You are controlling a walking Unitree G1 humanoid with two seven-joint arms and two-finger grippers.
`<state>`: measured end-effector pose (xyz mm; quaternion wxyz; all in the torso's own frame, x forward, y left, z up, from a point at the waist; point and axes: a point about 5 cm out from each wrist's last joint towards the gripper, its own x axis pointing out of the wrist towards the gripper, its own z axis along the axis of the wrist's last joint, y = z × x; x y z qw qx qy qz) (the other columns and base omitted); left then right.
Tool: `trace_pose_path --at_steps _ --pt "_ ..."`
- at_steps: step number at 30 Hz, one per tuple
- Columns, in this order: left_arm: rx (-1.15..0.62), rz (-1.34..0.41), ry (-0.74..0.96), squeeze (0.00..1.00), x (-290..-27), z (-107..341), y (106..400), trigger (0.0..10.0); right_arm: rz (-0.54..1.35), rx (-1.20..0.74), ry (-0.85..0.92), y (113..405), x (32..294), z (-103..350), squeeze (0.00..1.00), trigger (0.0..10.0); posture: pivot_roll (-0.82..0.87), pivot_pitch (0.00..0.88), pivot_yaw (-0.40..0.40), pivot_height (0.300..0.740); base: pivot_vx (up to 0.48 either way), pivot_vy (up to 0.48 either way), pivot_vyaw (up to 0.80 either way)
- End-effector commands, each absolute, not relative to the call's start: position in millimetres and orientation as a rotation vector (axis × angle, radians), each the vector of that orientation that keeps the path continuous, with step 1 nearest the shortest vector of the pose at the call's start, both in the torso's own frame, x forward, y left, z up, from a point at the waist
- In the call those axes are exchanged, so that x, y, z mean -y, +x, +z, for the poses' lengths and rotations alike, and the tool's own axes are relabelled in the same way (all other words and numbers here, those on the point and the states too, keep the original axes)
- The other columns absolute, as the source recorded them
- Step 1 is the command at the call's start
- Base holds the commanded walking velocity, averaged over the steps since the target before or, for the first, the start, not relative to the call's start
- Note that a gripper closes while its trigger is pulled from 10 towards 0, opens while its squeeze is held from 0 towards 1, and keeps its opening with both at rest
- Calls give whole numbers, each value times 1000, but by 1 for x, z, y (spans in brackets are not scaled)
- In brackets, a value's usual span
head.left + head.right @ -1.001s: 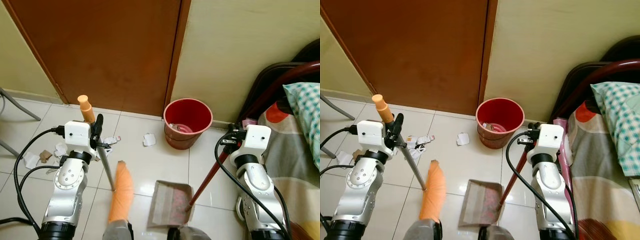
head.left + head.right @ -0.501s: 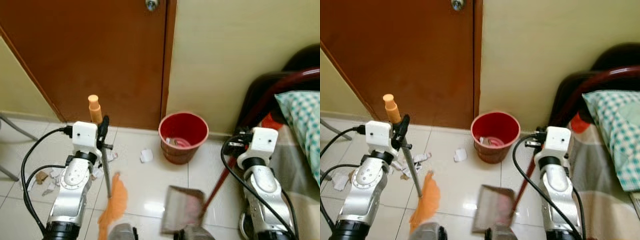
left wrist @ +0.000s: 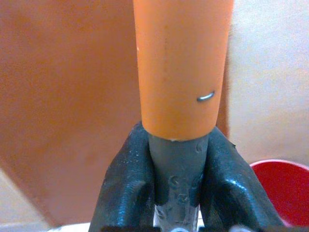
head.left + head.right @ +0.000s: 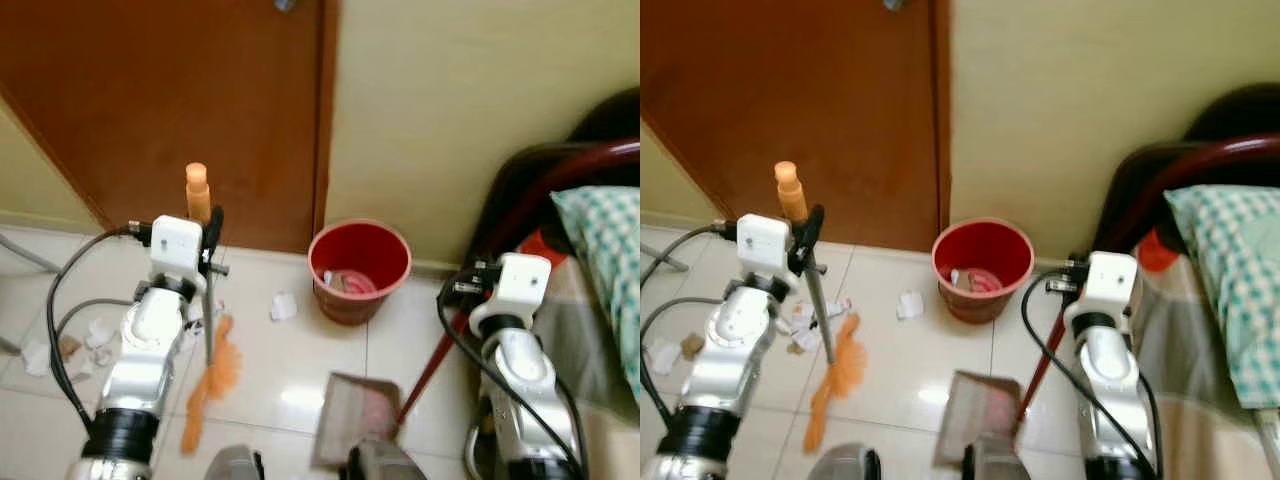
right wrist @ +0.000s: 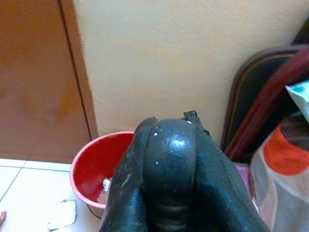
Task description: Sweep floor
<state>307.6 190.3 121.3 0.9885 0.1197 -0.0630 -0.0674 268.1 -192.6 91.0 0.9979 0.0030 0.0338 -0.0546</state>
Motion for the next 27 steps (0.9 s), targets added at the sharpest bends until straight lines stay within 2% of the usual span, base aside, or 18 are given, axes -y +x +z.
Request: trace_pose_path --at_steps 1,4,12,13,18,27 --pt "163 -163 281 0 -188 131 316 10000 -112 -46 28 269 192 95 0 10000 -25 112 -20 740 0 0 0" --pt "167 -161 229 0 -183 134 327 10000 -114 -44 26 268 193 96 0 10000 -26 114 -23 740 0 0 0" --pt "191 -198 335 0 -161 146 359 10000 -114 -39 14 268 193 98 0 10000 -47 118 -21 740 0 0 0" --pt "228 -257 314 0 -153 151 362 10000 -116 -39 13 268 194 98 0 10000 -50 119 -19 740 0 0 0" --pt "255 -293 369 0 -140 156 369 10000 -123 -39 13 267 195 97 0 10000 -53 119 -16 740 0 0 0" --pt "292 -503 459 0 -94 146 364 10000 -121 -36 13 267 192 98 0 10000 -59 123 -14 740 0 0 0"
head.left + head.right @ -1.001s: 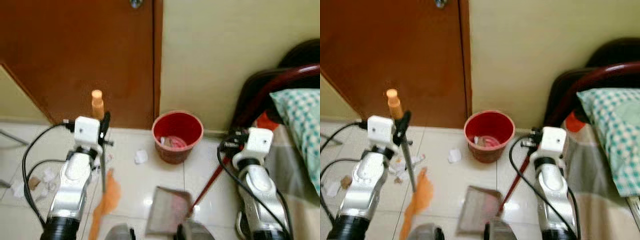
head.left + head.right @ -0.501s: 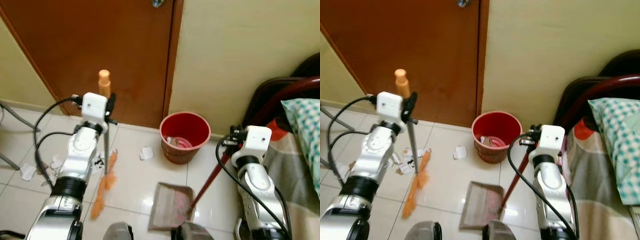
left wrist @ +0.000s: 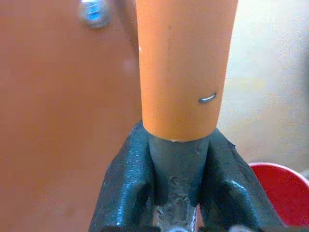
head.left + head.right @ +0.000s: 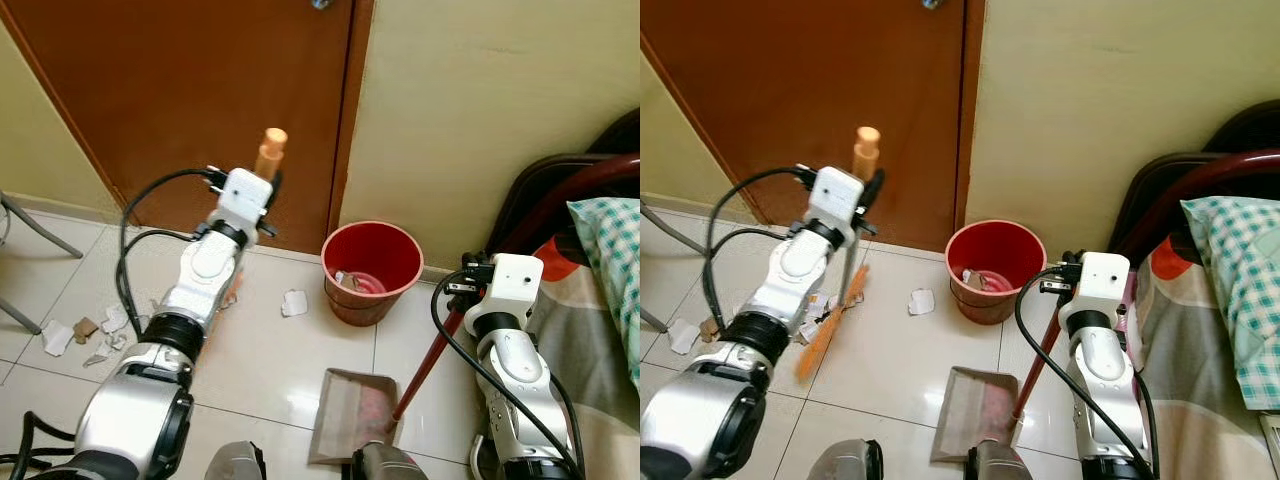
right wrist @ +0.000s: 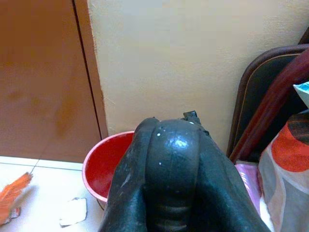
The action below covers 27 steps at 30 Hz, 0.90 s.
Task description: Sweep floor
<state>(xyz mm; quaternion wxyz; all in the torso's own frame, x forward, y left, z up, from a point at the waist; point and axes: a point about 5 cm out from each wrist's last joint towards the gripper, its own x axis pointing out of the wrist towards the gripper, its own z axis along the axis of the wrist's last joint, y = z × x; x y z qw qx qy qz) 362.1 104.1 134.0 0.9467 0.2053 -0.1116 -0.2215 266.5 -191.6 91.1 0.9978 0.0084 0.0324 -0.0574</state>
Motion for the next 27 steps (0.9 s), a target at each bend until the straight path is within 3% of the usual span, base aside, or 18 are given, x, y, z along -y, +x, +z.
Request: trace_pose_path --at_steps 1,8,14,21,27 --pt "296 -519 470 0 -91 145 363 10000 -120 -36 13 267 192 99 0 10000 -62 125 -15 740 0 0 0" --pt "315 -750 568 0 -53 127 346 10000 -125 -34 12 266 192 99 0 10000 -70 131 -11 740 0 0 0" --pt "310 -842 553 0 -32 118 335 10000 -128 -34 16 265 191 99 0 10000 -79 134 -4 740 0 0 0" --pt "235 -1021 420 0 -14 100 314 10000 -131 -34 17 265 190 99 0 10000 -80 136 -2 740 0 0 0" --pt "130 -1088 300 0 -18 81 301 10000 -126 -35 16 267 189 99 0 10000 -73 143 -5 740 0 0 0"
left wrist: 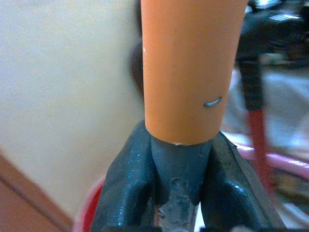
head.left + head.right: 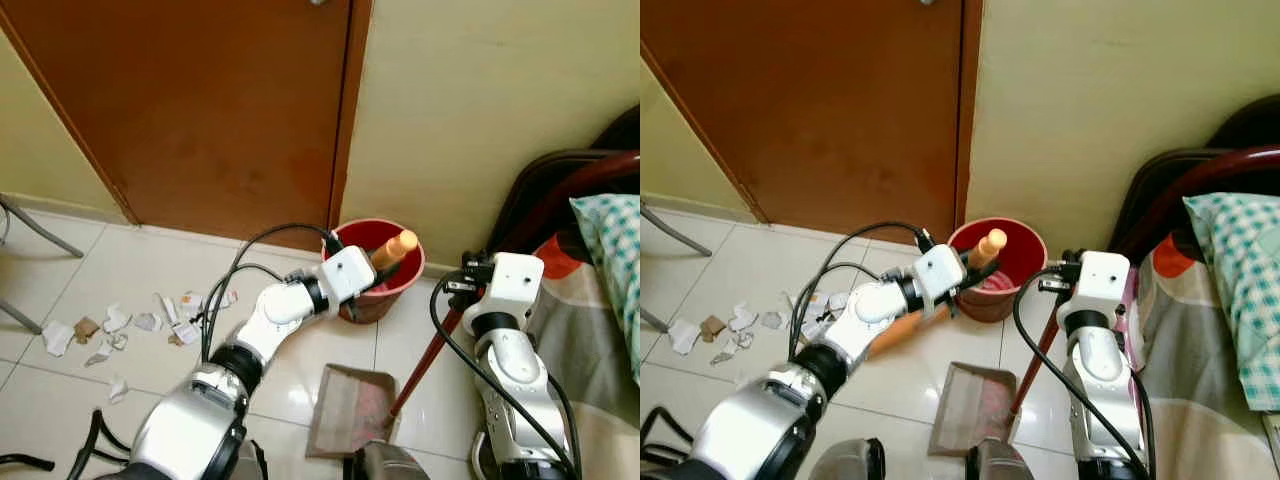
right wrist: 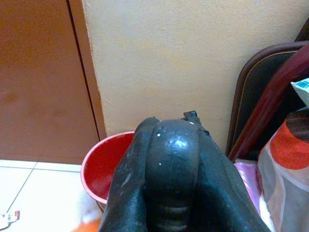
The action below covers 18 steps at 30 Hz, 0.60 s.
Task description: Sweep floor
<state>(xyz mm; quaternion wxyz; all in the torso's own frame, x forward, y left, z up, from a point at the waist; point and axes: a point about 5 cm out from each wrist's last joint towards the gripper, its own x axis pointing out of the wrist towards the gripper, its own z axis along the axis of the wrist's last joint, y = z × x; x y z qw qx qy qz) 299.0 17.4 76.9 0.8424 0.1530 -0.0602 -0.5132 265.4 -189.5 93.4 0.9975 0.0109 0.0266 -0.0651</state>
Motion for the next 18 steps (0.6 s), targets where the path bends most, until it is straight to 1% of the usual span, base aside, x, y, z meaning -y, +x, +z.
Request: trace_pose_path --at_steps 1,4,5,7,11,12,13,14,18 --pt "96 -1107 260 0 -22 76 298 10000 -125 -34 15 267 189 99 0 10000 -71 144 -7 740 0 0 0" --pt "59 -1122 201 0 -31 72 295 10000 -124 -33 13 269 190 100 0 10000 -67 145 -8 740 0 0 0" --pt "37 -1109 150 0 -35 72 295 10000 -124 -33 10 270 191 100 0 10000 -64 145 -9 740 0 0 0" --pt "9 -1114 99 0 -40 71 293 10000 -124 -33 8 271 192 100 0 10000 -58 146 -11 740 0 0 0" --pt "-18 -1121 67 0 -60 73 282 10000 -124 -31 1 274 194 101 0 10000 -42 149 -15 740 0 0 0" --pt "-18 -1121 67 0 -60 73 282 10000 -124 -31 1 274 194 101 0 10000 -42 149 -15 740 0 0 0" --pt "-28 -1124 50 0 -67 74 276 10000 -121 -32 -3 275 195 102 0 10000 -27 152 -19 740 0 0 0" --pt "-68 -1109 38 0 -82 75 261 10000 -105 -40 -17 279 196 101 0 10000 -16 153 -22 740 0 0 0" --pt "-145 -1072 20 0 -105 75 235 10000 -29 -57 -26 288 196 103 0 10000 2 158 -27 740 0 0 0"
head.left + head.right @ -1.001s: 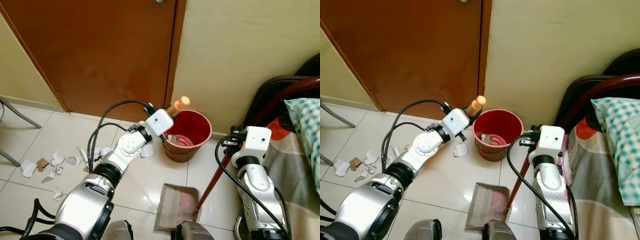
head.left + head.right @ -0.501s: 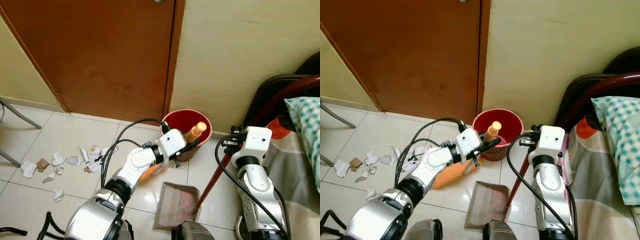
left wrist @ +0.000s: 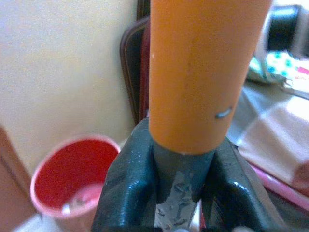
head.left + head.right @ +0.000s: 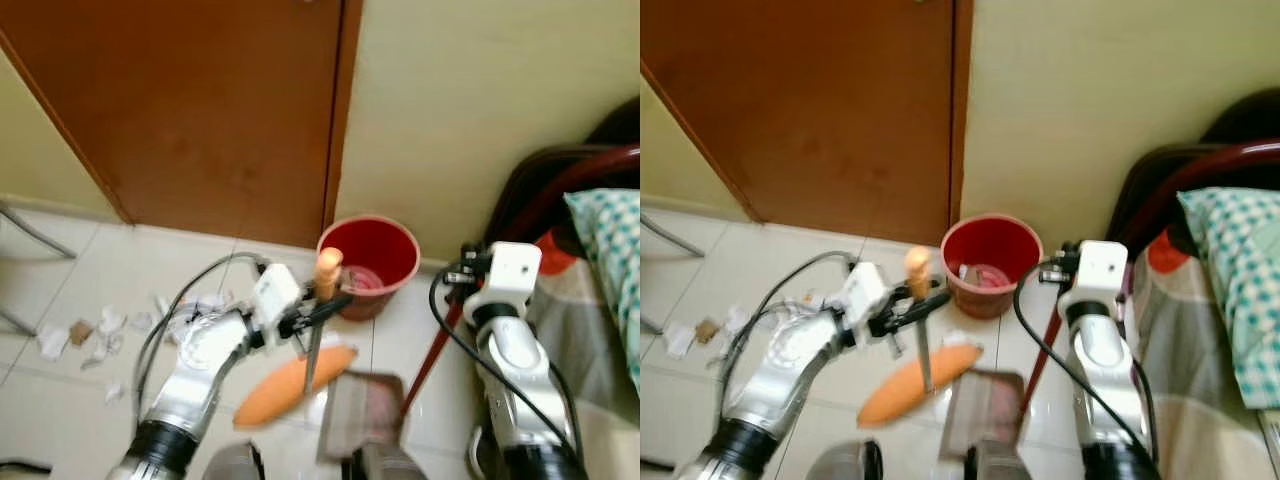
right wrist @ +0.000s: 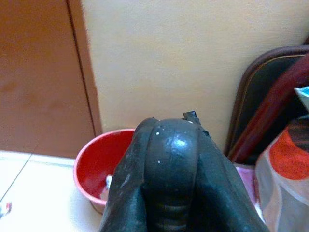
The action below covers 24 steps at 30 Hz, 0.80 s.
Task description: Sweep floor
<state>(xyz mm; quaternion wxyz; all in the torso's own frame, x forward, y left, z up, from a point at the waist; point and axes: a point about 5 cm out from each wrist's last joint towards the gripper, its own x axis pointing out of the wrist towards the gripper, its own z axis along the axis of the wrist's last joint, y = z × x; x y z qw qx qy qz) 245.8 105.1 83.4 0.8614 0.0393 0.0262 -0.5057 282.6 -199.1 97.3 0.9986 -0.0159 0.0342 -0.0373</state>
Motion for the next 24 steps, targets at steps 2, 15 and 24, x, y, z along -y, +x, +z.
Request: trace_pose_path --at_steps 2,15,24 --pt "-181 -1031 14 0 -113 71 226 10000 23 -80 -63 292 197 102 0 10000 8 159 -30 740 0 0 0" --pt "-322 -716 114 0 -158 67 197 10000 35 -32 -303 314 220 117 0 10000 38 169 -39 740 0 0 0" --pt "-164 -580 -7 0 -166 94 218 10000 -5 15 -323 318 218 119 0 10000 46 160 -36 740 0 0 0"
